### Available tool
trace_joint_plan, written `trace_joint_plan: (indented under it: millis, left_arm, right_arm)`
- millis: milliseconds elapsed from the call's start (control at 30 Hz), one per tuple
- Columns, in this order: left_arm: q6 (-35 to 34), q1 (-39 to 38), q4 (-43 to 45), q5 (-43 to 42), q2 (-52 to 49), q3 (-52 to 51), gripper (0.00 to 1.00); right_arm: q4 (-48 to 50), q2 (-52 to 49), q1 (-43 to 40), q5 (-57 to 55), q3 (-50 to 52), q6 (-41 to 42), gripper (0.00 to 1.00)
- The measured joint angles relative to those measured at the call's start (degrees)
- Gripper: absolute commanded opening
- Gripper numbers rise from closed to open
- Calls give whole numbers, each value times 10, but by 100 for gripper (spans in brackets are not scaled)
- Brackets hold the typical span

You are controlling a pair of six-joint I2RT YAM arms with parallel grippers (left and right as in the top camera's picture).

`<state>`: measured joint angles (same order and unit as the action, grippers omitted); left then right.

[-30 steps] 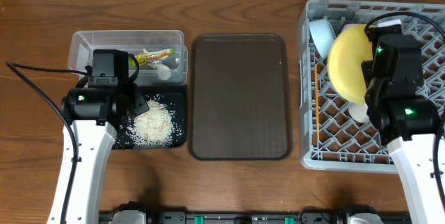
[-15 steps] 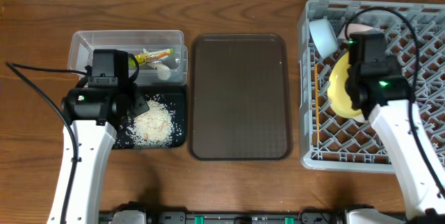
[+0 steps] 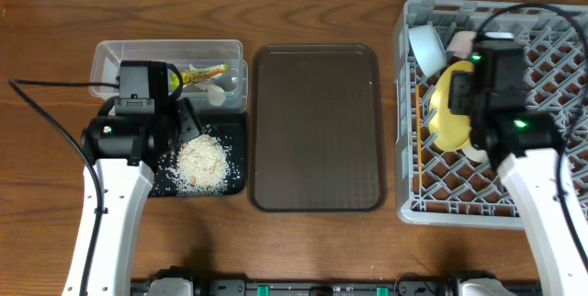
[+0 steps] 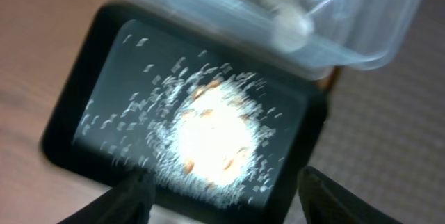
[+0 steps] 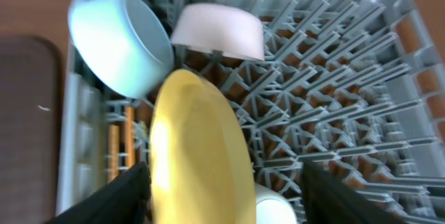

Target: Sort waste into correct bins and load items into the dishwasher rack

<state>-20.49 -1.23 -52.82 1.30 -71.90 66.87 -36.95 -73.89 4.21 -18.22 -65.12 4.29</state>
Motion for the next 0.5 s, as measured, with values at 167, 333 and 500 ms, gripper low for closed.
trace_joint_plan:
  millis: [167, 333, 500]
  left_arm:
    - [56, -39, 19, -31, -1, 0, 77]
    - [96, -83, -63, -45, -14, 0, 77]
    - [105, -92, -120, -46, -14, -1, 77]
  right_arm:
    - [-26, 30, -65, 149, 0, -10, 91]
    - [-113, 30, -101, 252, 0, -22, 88]
    - [-183, 33, -108, 265, 7, -9, 88]
